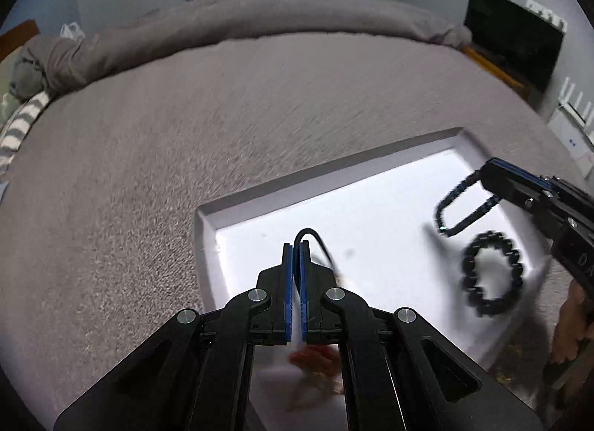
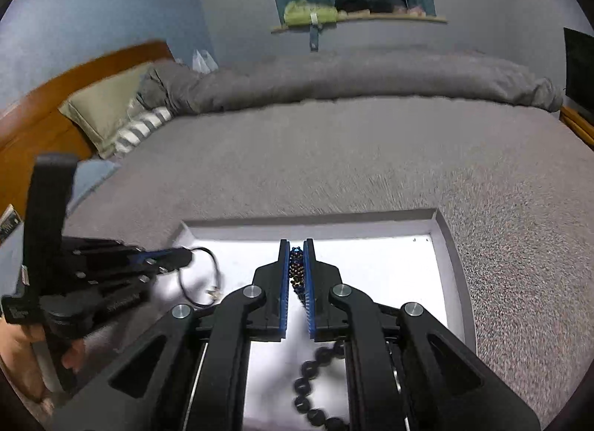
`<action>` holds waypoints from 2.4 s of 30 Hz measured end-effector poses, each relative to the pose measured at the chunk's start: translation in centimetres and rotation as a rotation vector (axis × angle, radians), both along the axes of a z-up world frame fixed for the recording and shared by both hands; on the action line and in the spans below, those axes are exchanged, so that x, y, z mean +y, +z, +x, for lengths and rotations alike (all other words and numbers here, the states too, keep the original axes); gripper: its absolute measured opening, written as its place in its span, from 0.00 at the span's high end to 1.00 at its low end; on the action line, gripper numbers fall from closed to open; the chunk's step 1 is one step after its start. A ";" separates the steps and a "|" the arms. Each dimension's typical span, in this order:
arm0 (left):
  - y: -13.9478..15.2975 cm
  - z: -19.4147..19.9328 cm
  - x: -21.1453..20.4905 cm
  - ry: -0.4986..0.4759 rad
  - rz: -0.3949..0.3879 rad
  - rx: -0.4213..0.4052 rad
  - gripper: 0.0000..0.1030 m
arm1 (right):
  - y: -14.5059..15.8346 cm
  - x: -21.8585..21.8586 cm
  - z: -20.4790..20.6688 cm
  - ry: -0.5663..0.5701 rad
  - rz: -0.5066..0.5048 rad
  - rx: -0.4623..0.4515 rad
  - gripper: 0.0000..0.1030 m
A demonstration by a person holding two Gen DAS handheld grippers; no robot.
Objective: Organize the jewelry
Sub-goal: 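Drop the hair tie into the box with the left tool while the right tool carries the blue bracelet, then open the right tool to drop the blue bracelet into the box, then grasp the pink cord butterfly bracelet with the left tool while the right tool grasps the round gold hair clip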
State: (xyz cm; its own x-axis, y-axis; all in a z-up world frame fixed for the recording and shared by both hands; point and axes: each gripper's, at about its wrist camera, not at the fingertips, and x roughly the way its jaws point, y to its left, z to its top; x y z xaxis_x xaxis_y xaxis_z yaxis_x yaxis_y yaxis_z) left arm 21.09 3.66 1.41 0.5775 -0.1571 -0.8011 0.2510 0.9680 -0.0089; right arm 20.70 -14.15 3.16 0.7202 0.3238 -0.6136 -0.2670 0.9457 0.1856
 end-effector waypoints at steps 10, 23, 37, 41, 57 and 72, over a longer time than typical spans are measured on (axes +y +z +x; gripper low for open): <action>-2.5 1.7 0.9 0.041 0.078 0.054 0.97 | -2.0 -2.3 2.9 -0.114 -0.071 0.137 0.93; 0.1 -3.3 0.2 0.018 0.073 -0.015 0.49 | 0.4 -5.1 -2.6 -0.145 -0.024 0.068 0.58; 1.6 -15.1 0.0 0.011 0.055 -0.109 0.20 | 2.1 -5.8 -14.0 -0.110 0.002 -0.027 0.41; 0.9 -17.6 0.1 0.003 0.010 -0.100 0.17 | 1.3 -5.9 -15.7 -0.098 -0.009 -0.029 0.41; -1.7 -21.2 -1.6 -0.111 0.044 -0.118 0.16 | -3.8 -2.6 -16.9 0.056 -0.139 0.037 0.36; -2.1 -21.5 -0.2 -0.125 -0.007 -0.080 0.20 | -4.9 -1.2 -17.3 0.120 -0.193 0.041 0.36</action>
State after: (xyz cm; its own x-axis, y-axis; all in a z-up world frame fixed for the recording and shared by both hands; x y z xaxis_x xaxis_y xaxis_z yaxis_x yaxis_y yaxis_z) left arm -0.45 3.49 -0.67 0.6152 -0.2375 -0.7517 0.3702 0.9289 0.0095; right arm 3.42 -15.39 -1.69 0.6567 0.2794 -0.7005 -0.3756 0.9266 0.0175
